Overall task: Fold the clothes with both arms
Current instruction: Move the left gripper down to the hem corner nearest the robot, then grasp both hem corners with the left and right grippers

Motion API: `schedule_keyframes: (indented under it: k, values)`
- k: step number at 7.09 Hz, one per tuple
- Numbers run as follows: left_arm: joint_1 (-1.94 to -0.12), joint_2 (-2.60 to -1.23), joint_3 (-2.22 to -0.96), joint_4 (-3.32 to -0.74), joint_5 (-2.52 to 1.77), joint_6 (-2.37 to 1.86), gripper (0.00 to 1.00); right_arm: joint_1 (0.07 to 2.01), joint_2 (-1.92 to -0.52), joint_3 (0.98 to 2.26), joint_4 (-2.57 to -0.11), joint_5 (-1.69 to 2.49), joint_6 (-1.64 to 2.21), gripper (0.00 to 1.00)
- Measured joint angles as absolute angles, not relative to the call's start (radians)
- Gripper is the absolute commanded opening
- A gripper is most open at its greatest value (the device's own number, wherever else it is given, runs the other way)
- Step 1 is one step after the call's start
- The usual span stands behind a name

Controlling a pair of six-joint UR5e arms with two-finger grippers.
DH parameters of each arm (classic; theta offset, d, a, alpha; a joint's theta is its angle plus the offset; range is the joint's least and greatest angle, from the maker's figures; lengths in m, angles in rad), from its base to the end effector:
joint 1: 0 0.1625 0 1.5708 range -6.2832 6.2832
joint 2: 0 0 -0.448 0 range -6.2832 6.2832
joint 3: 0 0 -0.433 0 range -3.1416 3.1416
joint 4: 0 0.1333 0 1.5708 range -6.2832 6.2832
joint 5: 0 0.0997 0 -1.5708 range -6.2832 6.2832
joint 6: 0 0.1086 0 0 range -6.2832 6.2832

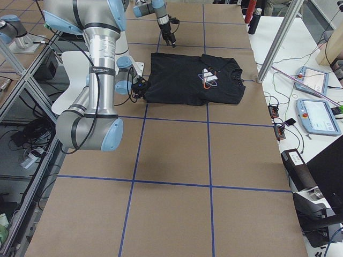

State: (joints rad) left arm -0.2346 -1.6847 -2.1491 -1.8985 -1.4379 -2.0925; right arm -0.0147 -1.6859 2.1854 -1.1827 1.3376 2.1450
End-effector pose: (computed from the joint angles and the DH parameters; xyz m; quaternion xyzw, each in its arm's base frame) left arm 0.4794 -0.2664 0.3026 -0.0123 0.4903 -0.3516 0.7973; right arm -0.4758 -0.1514 0.3895 -0.0232 -0.4386 0.2957 0.8483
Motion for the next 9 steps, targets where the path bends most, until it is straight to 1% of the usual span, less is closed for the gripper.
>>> schedule_keyframes:
  k: [2,3,4,6,7,8,9]
  values:
    - [-0.075,-1.607,-2.159,-1.883,-1.344,-2.214,0.79,-0.015,-1.687,2.182,-1.183,1.337,2.145,0.0]
    - [-0.029,-1.585,-2.156,-1.88,-1.32,-2.251,0.73,-0.015,-1.687,2.182,-1.183,1.336,2.145,0.0]
    - [0.001,-1.576,-2.147,-1.878,-1.311,-2.276,0.71,-0.015,-1.687,2.183,-1.183,1.336,2.145,0.0]
    - [0.023,-1.577,-2.132,-1.876,-1.308,-2.297,0.68,-0.015,-1.687,2.183,-1.183,1.336,2.144,0.0]
    - [0.025,-1.579,-2.128,-1.876,-1.308,-2.3,0.64,-0.015,-1.687,2.183,-1.183,1.336,2.145,0.0]
    - [0.027,-1.582,-2.126,-1.876,-1.309,-2.301,0.55,-0.015,-1.687,2.183,-1.182,1.336,2.144,0.0]
    - [0.029,-1.583,-2.125,-1.876,-1.309,-2.301,0.55,-0.015,-1.687,2.184,-1.182,1.336,2.144,0.0]
